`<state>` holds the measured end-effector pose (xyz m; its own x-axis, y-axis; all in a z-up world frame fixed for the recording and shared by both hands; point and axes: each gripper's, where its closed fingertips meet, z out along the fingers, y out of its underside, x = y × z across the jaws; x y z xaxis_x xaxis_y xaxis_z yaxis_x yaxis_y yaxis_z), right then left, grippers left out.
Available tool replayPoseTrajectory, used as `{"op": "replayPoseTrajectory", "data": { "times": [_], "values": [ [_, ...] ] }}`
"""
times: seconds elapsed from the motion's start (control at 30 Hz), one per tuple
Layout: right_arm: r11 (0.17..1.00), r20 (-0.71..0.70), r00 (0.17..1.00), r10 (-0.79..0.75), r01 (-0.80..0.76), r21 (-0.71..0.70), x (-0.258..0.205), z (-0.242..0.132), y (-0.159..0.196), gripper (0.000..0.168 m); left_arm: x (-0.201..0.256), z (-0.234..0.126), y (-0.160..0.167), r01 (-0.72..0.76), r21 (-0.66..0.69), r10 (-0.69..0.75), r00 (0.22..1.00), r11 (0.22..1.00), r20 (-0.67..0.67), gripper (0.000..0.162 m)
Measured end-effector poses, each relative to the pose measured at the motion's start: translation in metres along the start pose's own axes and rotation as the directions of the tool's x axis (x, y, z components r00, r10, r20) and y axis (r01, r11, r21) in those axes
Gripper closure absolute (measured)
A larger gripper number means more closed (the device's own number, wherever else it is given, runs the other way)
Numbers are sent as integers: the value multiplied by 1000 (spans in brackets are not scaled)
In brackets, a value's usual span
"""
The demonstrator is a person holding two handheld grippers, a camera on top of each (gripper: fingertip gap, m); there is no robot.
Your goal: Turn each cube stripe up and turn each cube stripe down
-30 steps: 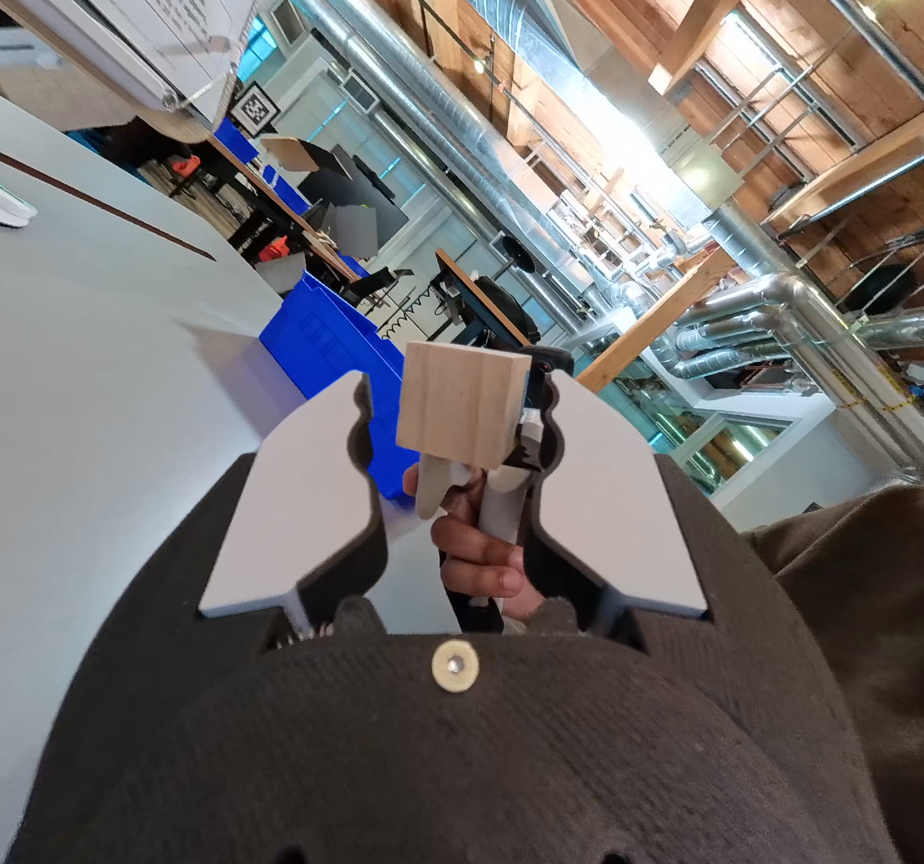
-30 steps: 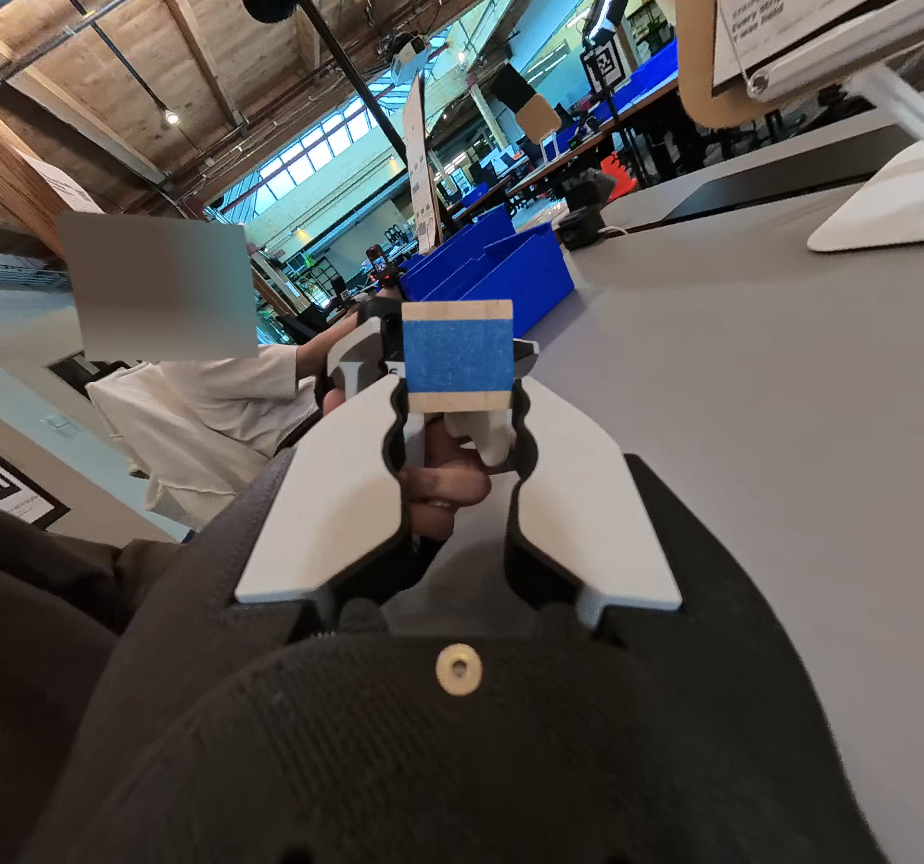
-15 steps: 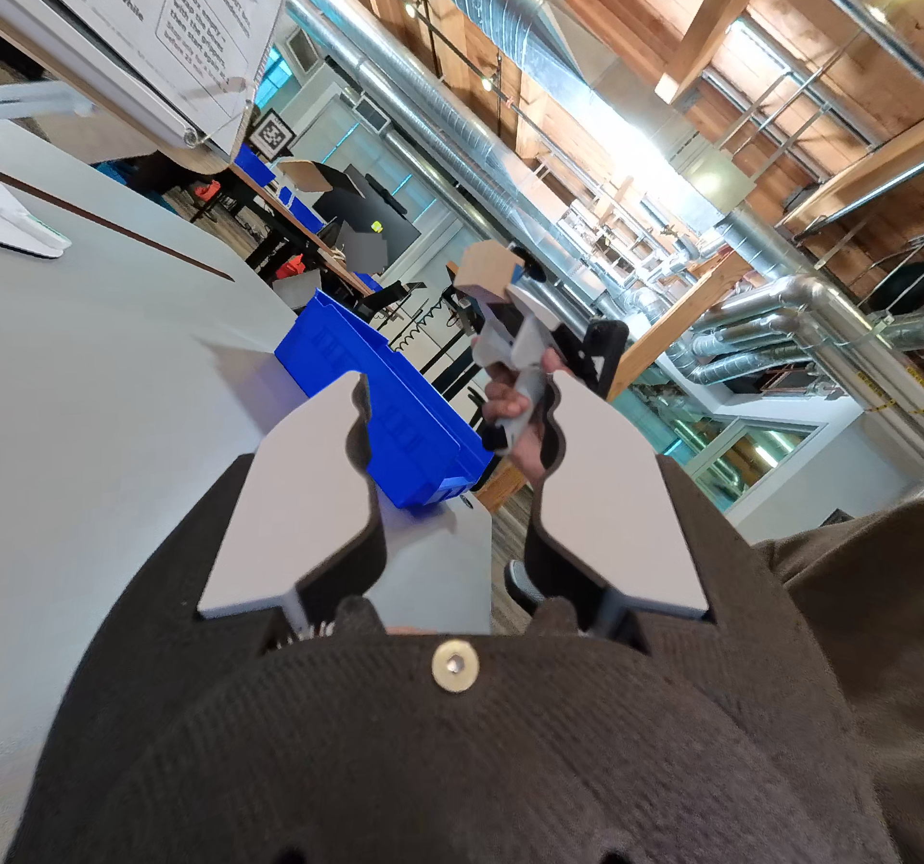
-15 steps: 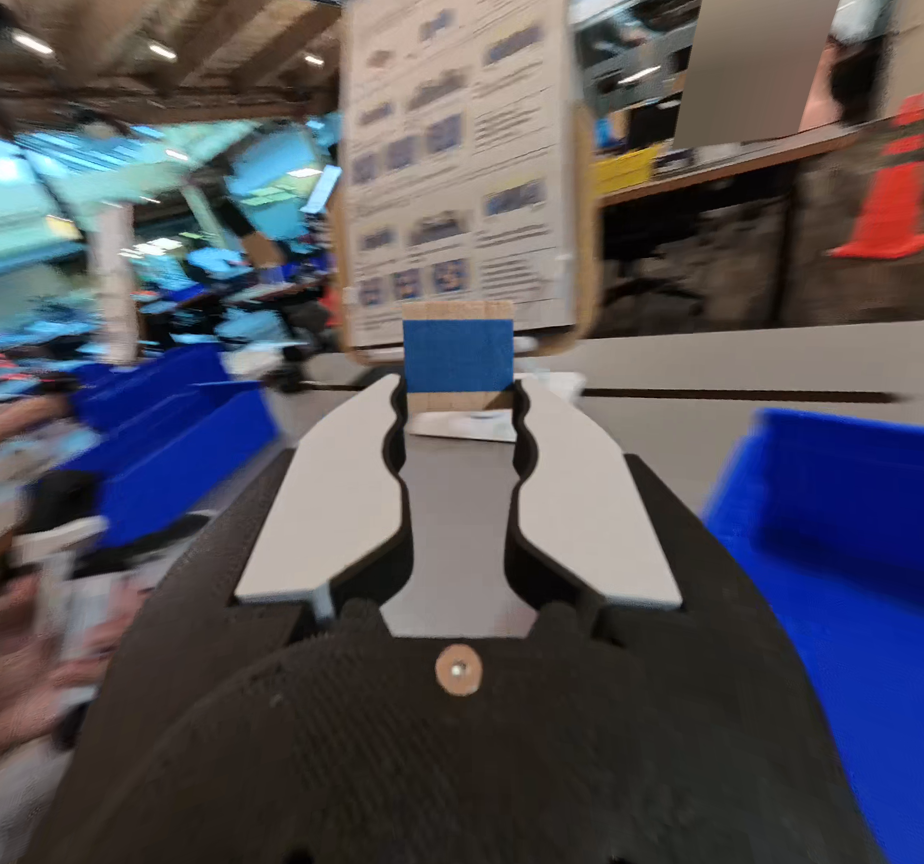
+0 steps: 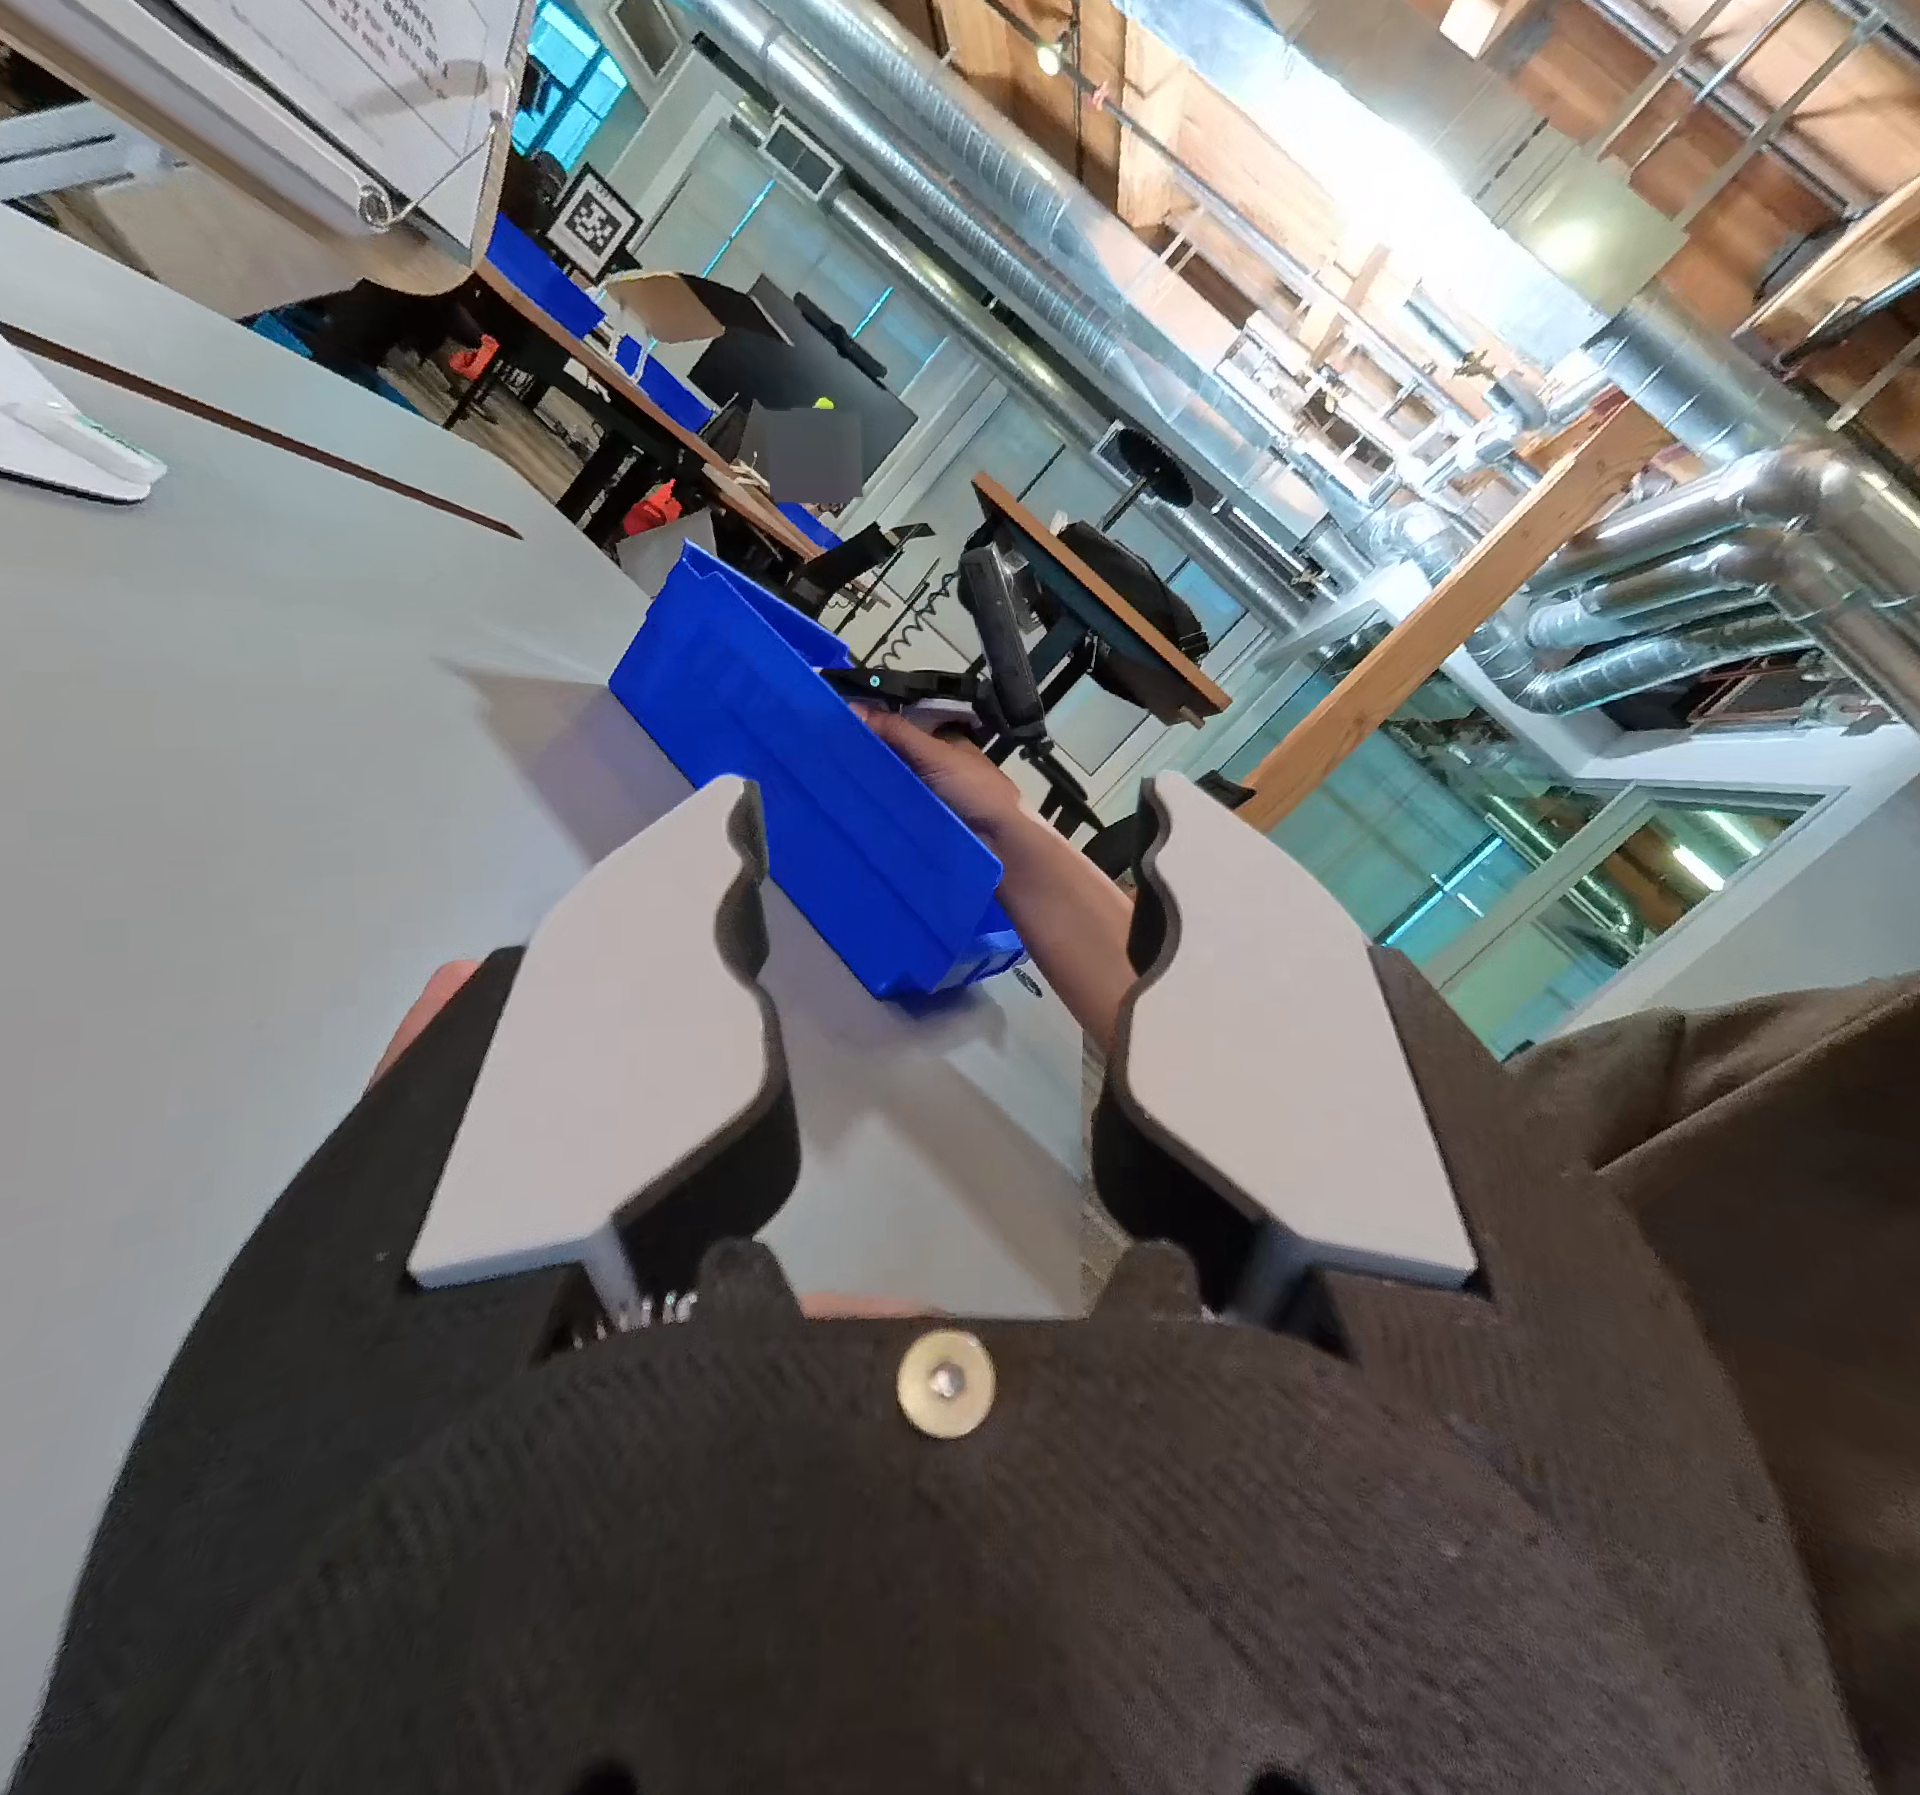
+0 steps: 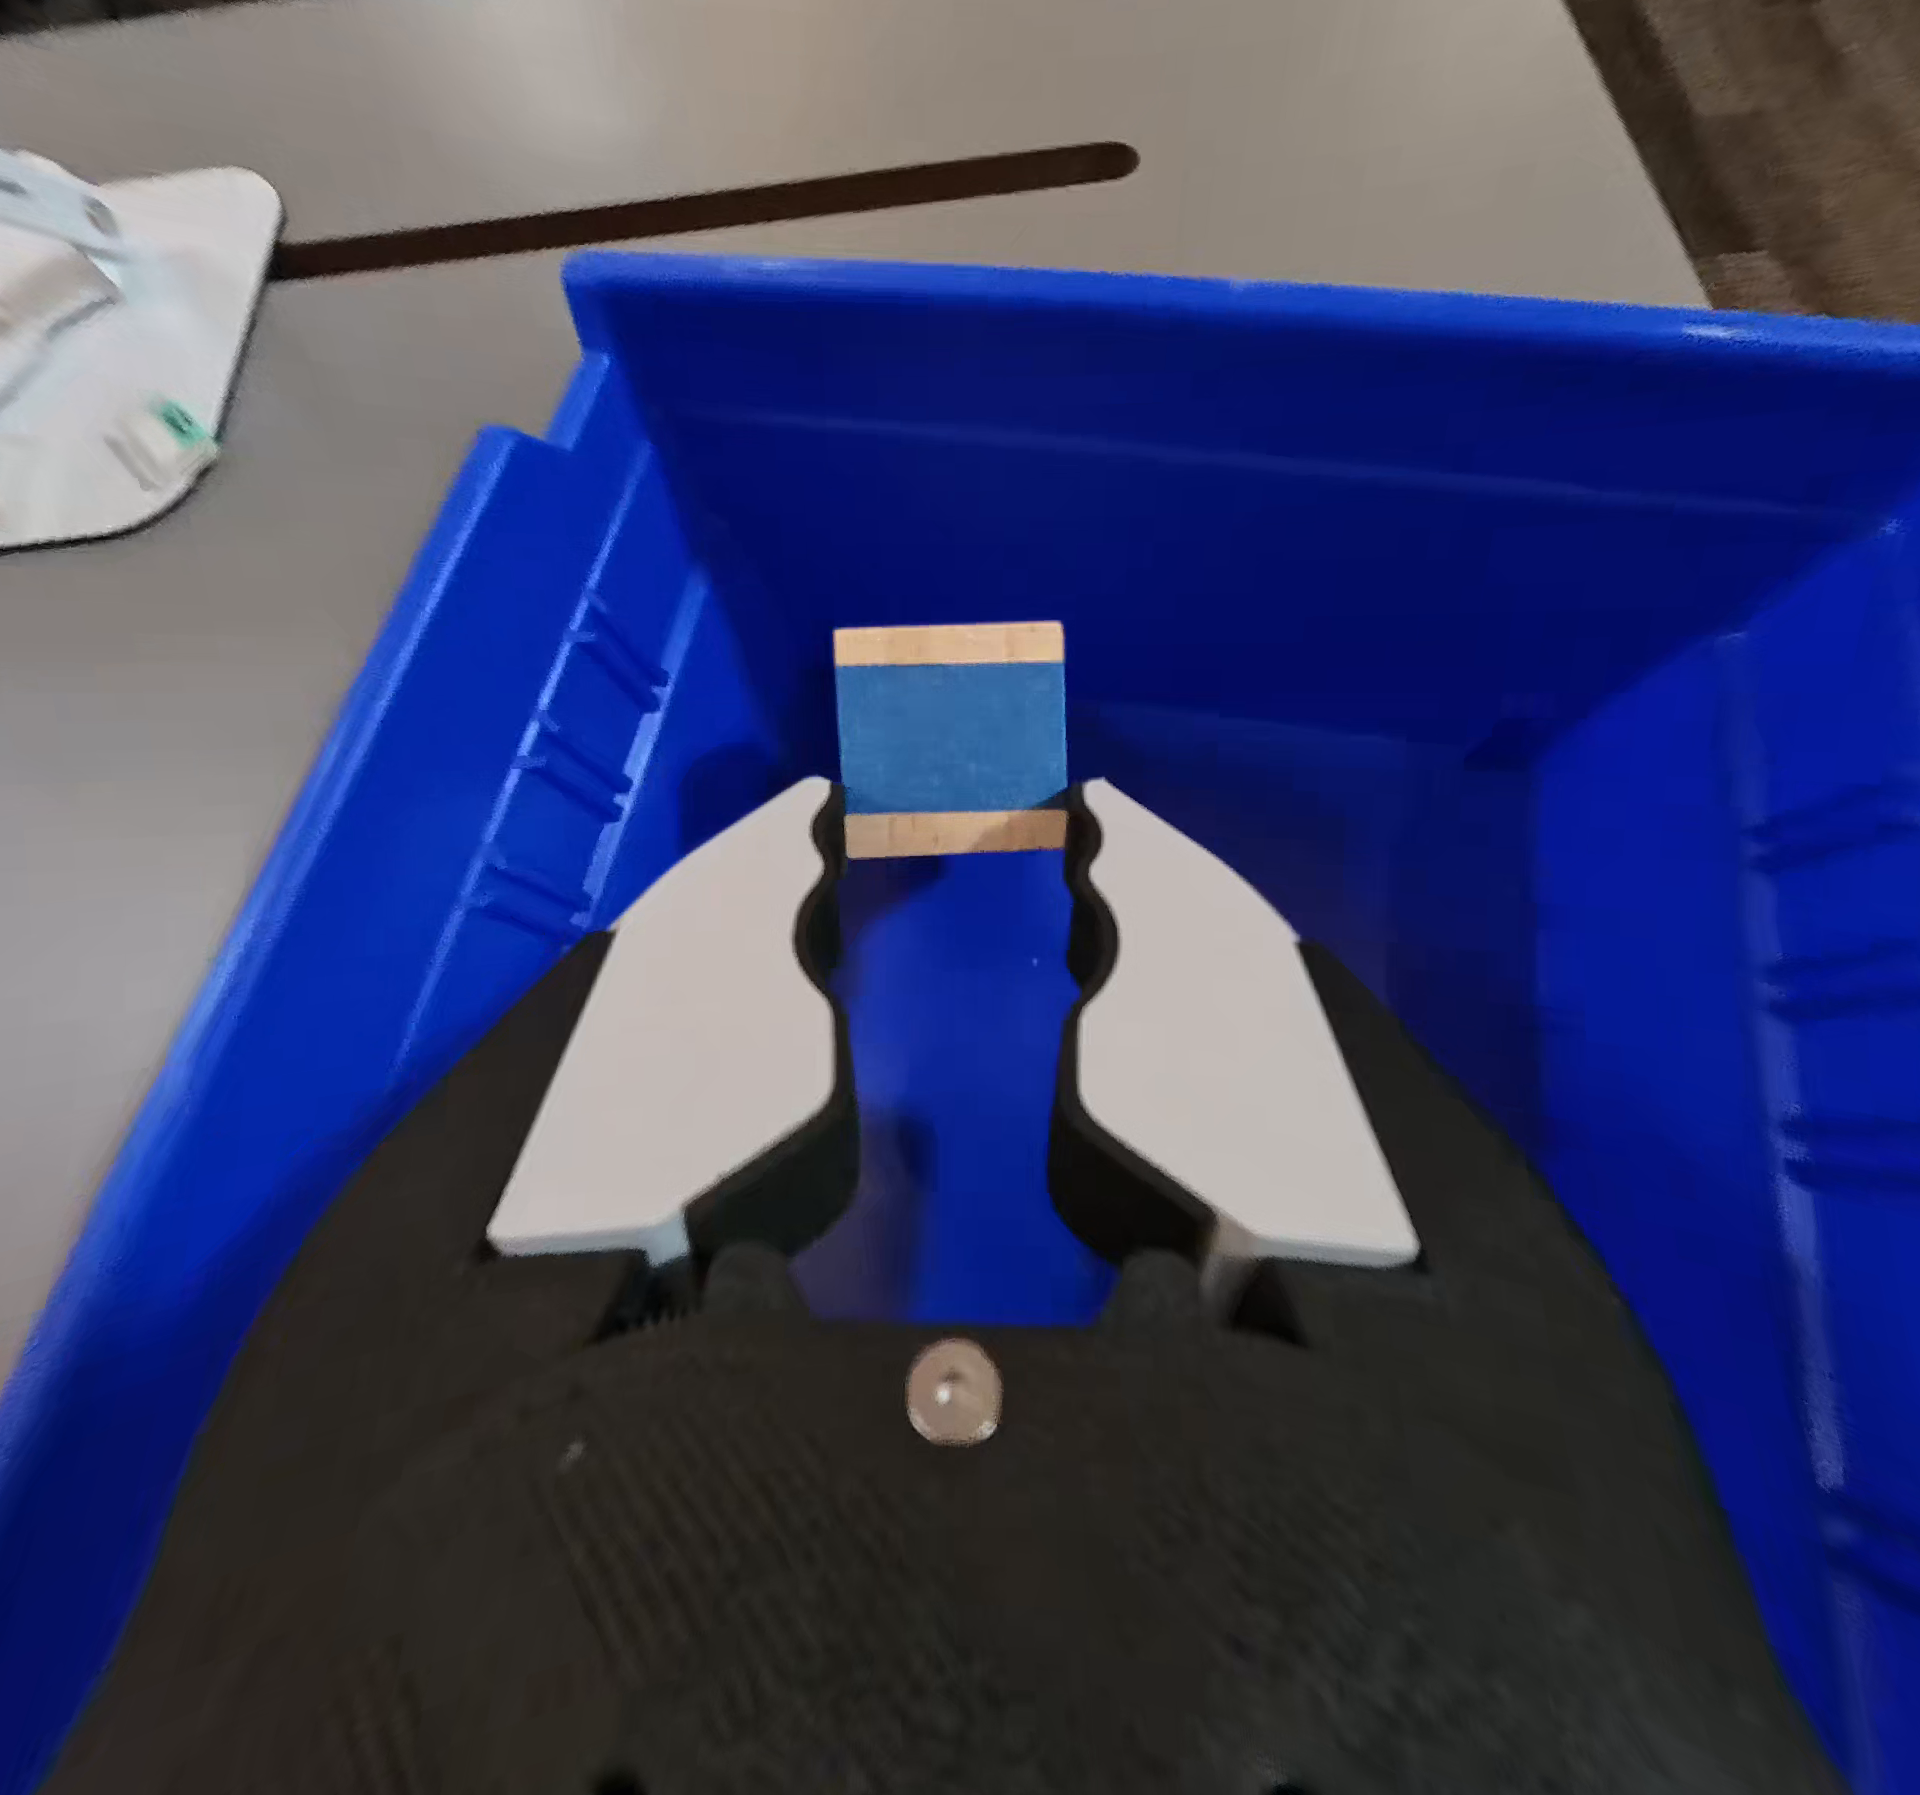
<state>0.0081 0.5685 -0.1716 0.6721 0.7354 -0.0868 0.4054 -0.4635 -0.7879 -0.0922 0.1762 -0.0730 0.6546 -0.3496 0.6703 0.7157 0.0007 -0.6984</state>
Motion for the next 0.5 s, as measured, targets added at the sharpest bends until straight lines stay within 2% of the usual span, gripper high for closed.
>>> {"op": "replayPoseTrajectory", "data": {
  "times": [0.3, 0.37, 0.43, 0.5],
  "values": [
    [994, -55, 998, -31, 25, -109, -3, 15, 12, 126, -1, -17, -4, -13, 30, 11, 999, 999, 51, 94],
    [988, -96, 993, -70, 56, -144, 2, 12, 12, 108, 0, -20, -6, -24, 36, 22, 998, 999, 59, 94],
    [990, -159, 982, -99, 81, -116, 12, 1, 0, 104, 3, -24, -8, -37, 40, 34, 998, 999, 57, 94],
    [996, -171, 981, -87, 87, -12, 13, -18, -27, 104, 8, -28, -10, -54, 44, 52, 997, 998, 53, 94]
  ]
}}
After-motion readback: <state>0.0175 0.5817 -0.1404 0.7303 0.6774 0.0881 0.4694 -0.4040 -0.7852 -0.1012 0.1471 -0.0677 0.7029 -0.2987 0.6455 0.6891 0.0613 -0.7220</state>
